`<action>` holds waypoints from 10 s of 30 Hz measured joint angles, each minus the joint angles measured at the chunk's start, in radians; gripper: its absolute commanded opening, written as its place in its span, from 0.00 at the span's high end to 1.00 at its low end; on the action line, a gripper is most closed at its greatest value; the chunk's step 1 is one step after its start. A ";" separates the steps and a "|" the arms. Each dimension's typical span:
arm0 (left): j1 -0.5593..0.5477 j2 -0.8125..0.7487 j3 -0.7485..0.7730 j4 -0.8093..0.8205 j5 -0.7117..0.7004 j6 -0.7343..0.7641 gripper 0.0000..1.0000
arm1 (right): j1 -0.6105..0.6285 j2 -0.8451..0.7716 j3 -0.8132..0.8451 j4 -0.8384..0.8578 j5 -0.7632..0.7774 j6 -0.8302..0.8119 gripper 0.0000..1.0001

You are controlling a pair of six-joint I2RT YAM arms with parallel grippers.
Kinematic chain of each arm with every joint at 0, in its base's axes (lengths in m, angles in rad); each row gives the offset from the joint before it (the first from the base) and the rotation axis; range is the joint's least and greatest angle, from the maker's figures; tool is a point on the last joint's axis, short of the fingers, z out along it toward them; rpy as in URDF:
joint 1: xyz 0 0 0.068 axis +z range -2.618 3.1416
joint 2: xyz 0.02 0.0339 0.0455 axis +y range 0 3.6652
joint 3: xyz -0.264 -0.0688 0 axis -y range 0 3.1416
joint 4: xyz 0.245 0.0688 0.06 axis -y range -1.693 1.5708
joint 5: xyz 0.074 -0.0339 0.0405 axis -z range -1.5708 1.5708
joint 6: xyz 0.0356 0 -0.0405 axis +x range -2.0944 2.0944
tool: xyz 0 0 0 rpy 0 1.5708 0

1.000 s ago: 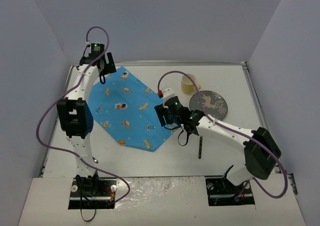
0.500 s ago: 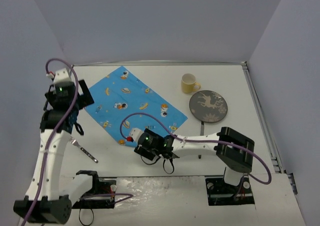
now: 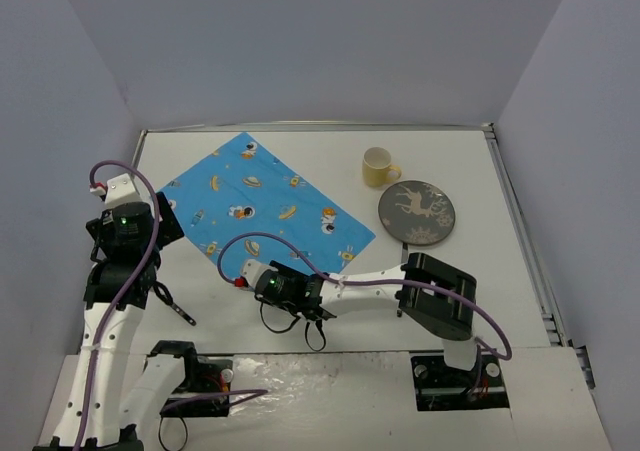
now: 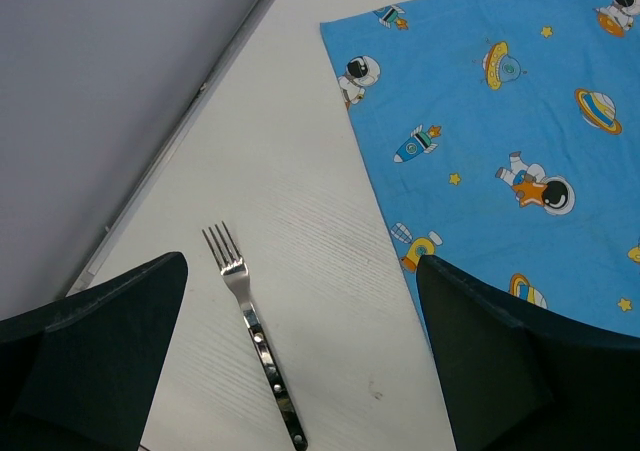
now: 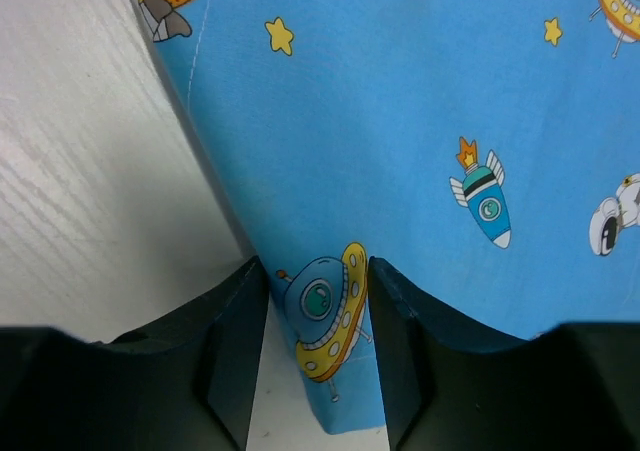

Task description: Set the dinner table for one person

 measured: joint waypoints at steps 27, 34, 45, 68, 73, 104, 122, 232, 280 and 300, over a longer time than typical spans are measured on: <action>0.000 0.021 0.000 0.013 0.006 0.008 0.03 | -0.209 -0.146 0.091 -0.055 -0.081 0.091 0.63; 0.000 0.031 0.000 0.016 0.023 0.010 0.03 | -0.111 -0.222 -0.011 -0.058 -0.185 0.105 0.61; 0.000 0.038 -0.001 0.019 0.035 0.011 0.03 | -0.109 -0.061 -0.026 0.000 -0.149 0.085 0.59; 0.000 0.038 -0.001 0.020 0.039 0.011 0.03 | -0.108 0.028 0.021 0.061 -0.082 0.010 0.60; 0.000 0.040 -0.001 0.020 0.040 0.011 0.03 | -0.108 0.040 0.030 0.063 -0.075 0.000 0.65; 0.000 0.042 -0.001 0.027 0.047 0.014 0.03 | -0.094 0.030 0.057 0.005 -0.054 -0.007 1.00; 0.000 0.071 -0.001 0.027 0.075 0.014 0.03 | -0.002 -0.061 0.152 -0.296 -0.440 0.210 0.70; -0.008 0.113 0.001 0.004 0.289 0.033 0.03 | -1.695 -0.469 -0.914 0.821 -0.893 1.155 1.00; -0.008 0.116 0.000 0.003 0.213 0.033 0.03 | -0.716 0.045 -0.032 0.613 -0.777 1.177 1.00; -0.009 0.114 0.000 0.003 0.210 0.033 0.03 | -0.655 0.252 0.003 0.792 -0.795 1.281 1.00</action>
